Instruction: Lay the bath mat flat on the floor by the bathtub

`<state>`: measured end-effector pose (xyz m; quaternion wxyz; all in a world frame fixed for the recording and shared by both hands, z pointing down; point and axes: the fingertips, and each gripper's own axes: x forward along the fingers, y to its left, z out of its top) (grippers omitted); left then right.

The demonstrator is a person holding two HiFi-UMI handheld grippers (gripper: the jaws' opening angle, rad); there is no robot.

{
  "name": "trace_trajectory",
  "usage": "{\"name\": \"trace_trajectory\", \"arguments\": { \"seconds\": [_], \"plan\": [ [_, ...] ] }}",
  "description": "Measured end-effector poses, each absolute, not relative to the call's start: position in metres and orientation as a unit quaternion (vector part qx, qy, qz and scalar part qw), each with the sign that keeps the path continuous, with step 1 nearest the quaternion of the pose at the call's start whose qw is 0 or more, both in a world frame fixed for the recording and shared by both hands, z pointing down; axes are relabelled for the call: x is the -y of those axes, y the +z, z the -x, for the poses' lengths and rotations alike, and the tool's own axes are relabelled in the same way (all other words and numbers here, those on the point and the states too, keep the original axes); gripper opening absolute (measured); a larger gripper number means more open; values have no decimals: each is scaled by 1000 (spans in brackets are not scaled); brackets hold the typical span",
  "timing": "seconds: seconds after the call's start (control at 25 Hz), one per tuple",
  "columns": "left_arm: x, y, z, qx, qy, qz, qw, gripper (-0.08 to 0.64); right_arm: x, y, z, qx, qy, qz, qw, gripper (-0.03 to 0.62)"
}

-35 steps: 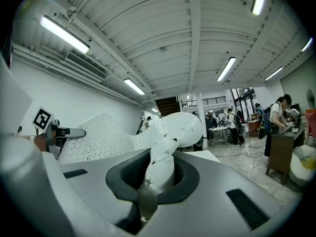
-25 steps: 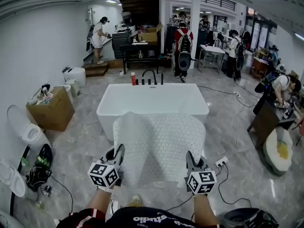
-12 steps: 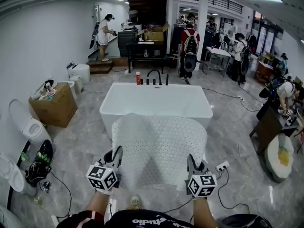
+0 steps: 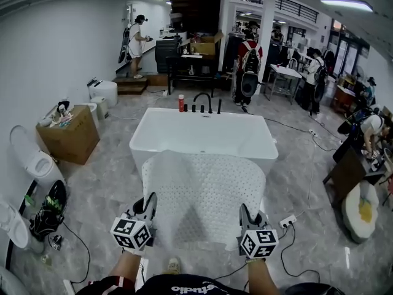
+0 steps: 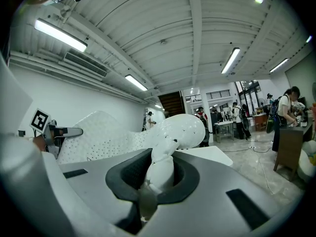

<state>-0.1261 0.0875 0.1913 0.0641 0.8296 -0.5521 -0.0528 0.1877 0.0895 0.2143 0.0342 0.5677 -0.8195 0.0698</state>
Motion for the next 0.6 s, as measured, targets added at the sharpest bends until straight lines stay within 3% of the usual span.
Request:
{"name": "trace_trajectory", "arguments": {
  "seconds": [0.6],
  "plan": [
    [-26, 197, 184, 569, -58, -818, 66, 28, -16, 221, -126, 833, 75, -546, 47, 44]
  ]
}}
